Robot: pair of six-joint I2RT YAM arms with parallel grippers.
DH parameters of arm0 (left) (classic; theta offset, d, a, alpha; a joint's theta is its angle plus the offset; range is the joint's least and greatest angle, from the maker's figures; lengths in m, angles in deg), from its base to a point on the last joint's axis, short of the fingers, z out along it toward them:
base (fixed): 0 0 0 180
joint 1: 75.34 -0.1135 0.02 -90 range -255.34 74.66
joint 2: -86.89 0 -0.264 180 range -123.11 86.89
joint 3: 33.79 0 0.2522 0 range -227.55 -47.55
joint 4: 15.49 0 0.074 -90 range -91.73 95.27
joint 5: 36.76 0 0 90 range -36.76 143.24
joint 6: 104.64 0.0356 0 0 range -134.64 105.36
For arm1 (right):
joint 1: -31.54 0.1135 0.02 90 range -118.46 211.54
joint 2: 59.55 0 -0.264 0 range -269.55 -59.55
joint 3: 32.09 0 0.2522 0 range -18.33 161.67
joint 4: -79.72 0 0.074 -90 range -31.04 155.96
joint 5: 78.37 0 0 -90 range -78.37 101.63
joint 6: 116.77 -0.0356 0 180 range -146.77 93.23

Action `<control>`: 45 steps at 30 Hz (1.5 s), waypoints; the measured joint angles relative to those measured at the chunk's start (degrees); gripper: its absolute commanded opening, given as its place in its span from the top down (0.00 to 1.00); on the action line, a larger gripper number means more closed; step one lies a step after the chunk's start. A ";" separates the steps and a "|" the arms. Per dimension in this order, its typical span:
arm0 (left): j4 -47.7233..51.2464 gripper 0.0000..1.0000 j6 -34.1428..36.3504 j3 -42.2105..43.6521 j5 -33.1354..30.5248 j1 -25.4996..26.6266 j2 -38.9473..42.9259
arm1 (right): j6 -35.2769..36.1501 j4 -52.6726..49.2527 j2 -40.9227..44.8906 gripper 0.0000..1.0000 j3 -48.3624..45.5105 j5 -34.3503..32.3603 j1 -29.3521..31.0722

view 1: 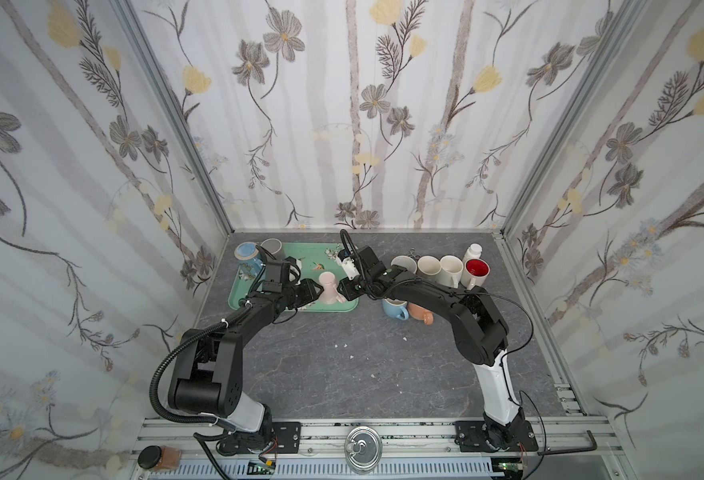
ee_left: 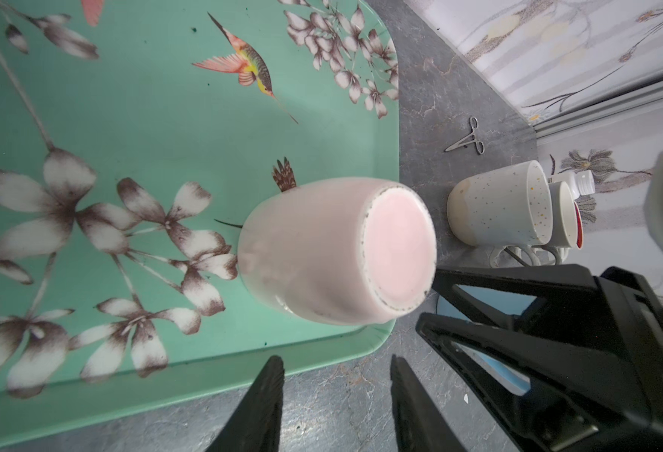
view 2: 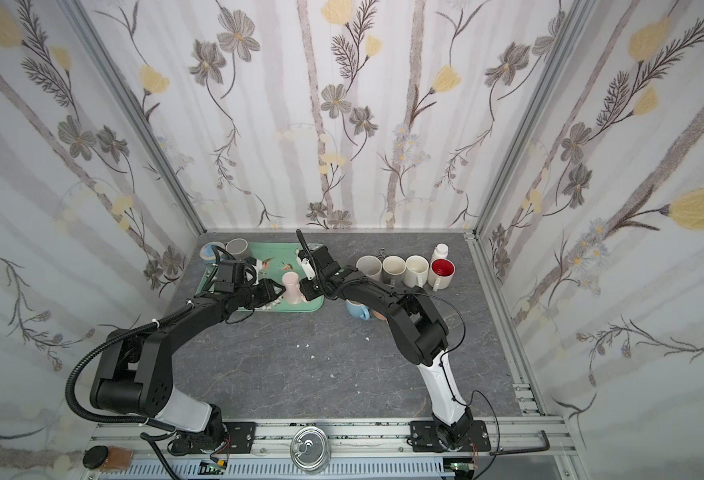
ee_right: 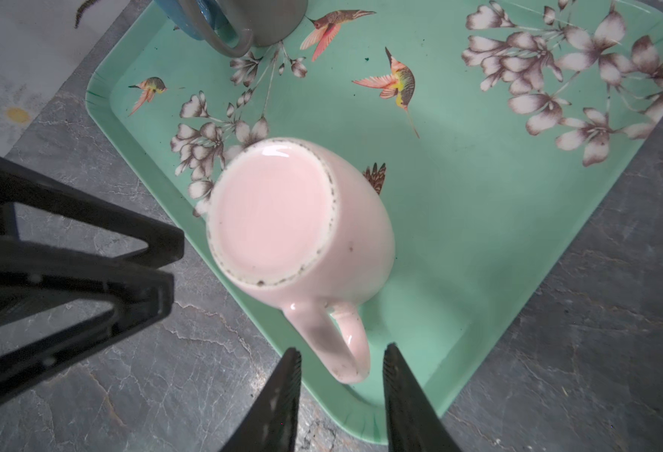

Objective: Turn the mug right side up
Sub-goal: 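Open the left gripper off the pink mug while the right gripper holds the handle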

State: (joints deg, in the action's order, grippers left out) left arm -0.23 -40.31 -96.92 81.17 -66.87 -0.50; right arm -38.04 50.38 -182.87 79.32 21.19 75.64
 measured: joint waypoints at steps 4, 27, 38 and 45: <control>0.11 0.55 0.22 0.44 -0.76 0.00 0.98 | 0.90 -1.97 -2.64 0.62 4.31 -1.79 1.01; 1.79 0.54 2.14 1.66 -1.64 -0.37 2.36 | 3.50 -10.47 -11.37 0.91 17.14 -10.10 2.01; 1.73 0.54 2.73 3.56 -1.75 -0.81 4.81 | 3.34 -10.67 -11.47 1.00 17.51 -12.00 2.01; -0.98 0.54 1.53 7.06 -1.42 -0.85 7.41 | -0.70 -6.73 -8.41 1.00 11.76 -12.74 1.90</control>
State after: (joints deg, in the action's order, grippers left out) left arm -1.21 -38.78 -89.86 79.75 -67.72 6.91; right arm -38.74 43.65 -191.29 91.07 8.45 77.54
